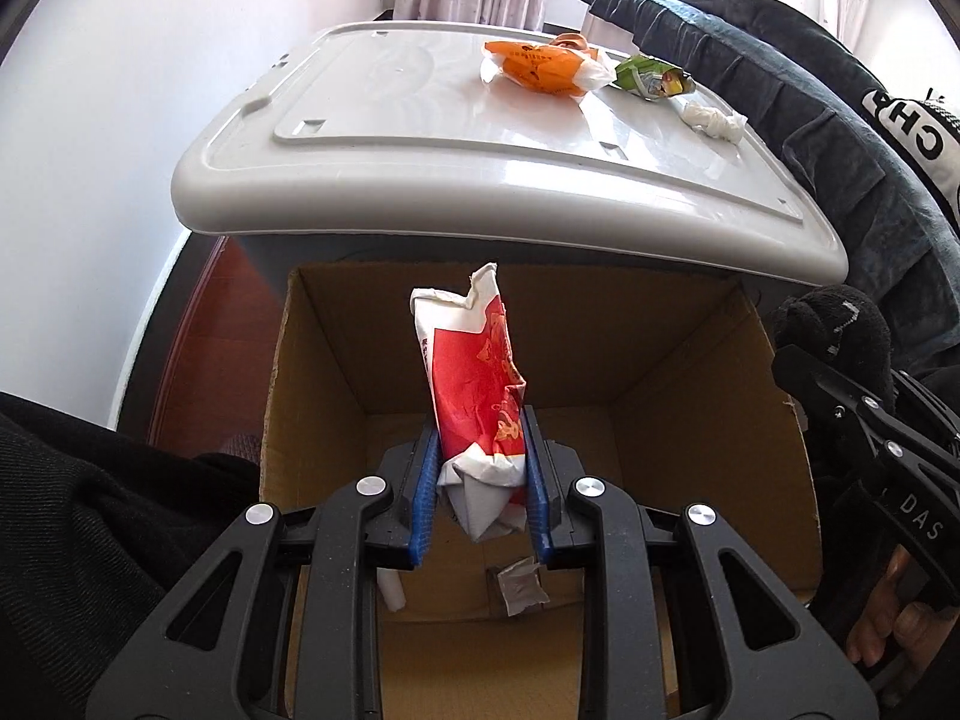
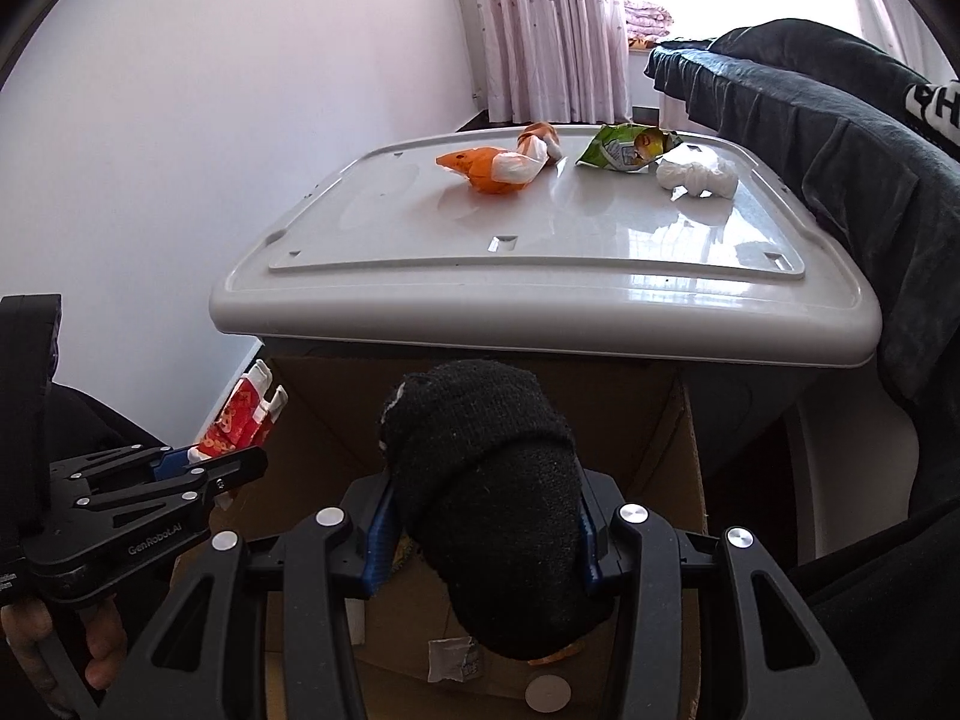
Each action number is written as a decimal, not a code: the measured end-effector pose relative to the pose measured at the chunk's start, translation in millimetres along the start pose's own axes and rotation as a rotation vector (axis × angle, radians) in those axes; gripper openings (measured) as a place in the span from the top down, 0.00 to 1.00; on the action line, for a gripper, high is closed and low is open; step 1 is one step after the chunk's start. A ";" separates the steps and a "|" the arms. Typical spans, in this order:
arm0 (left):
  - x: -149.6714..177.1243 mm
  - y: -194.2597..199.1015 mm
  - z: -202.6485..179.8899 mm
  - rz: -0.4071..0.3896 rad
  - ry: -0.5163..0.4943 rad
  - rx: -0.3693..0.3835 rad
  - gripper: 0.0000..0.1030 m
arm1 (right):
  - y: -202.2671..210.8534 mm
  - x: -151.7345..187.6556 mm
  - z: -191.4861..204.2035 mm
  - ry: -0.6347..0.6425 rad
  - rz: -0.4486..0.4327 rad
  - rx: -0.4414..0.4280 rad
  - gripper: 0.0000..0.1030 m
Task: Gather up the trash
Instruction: 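Carry both items over the cardboard box and open both grippers, then grasp the green seaweed snack bag with the right gripper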
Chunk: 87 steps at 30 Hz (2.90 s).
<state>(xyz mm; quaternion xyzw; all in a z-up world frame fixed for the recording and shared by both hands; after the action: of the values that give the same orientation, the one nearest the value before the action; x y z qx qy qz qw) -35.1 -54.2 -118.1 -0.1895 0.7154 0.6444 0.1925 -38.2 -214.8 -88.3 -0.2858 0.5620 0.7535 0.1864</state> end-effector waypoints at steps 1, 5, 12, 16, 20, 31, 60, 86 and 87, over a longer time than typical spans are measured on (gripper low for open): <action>-0.1 0.1 -0.6 -0.001 -0.003 -0.003 0.77 | 0.2 -0.5 -0.6 -0.004 -0.002 -0.001 0.56; -0.6 2.0 -1.7 -0.011 -0.008 -0.012 0.76 | 1.3 -0.2 -1.9 -0.008 -0.003 -0.001 0.55; -3.0 4.5 5.3 -0.024 0.028 -0.067 0.12 | 5.6 -5.2 -10.1 -0.041 -0.035 0.033 0.24; -2.7 1.9 7.1 -0.010 0.033 -0.056 0.12 | 6.7 -8.5 -23.7 -0.116 -0.041 0.033 0.23; -2.5 -2.2 9.4 0.010 0.052 -0.045 0.12 | 5.8 -10.5 -35.5 -0.177 -0.035 0.032 0.23; -10.4 -6.9 10.5 0.018 0.086 -0.025 0.12 | 3.0 -38.5 -51.3 -0.220 -0.057 0.025 0.20; -159.7 -14.0 -18.8 -0.134 -0.093 0.017 0.12 | -149.3 -268.5 -206.7 -0.405 0.105 0.287 0.20; -163.0 -28.9 -17.6 -0.085 -0.051 0.034 0.12 | -266.2 -325.6 -174.1 -0.660 0.296 0.078 0.10; -162.9 -29.6 -16.8 -0.083 -0.047 0.030 0.12 | -269.5 -324.3 -170.0 -0.657 0.297 0.096 0.10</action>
<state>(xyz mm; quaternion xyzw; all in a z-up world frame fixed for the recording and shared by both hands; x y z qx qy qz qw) 118.9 -70.1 -57.0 -0.2009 0.7117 0.6295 0.2385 410.5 -283.3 -115.2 0.0656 0.5420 0.7969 0.2586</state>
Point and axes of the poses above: each gripper's, at about its wrist camera, not at the fingertips, and y roughly against the way its jaws point, z to its left, x to its underside, the point moved 4 cm from there along -y, roughly the way its jaws point, and after that the axes turned 4 degrees about -y, right-handed, at the moved point
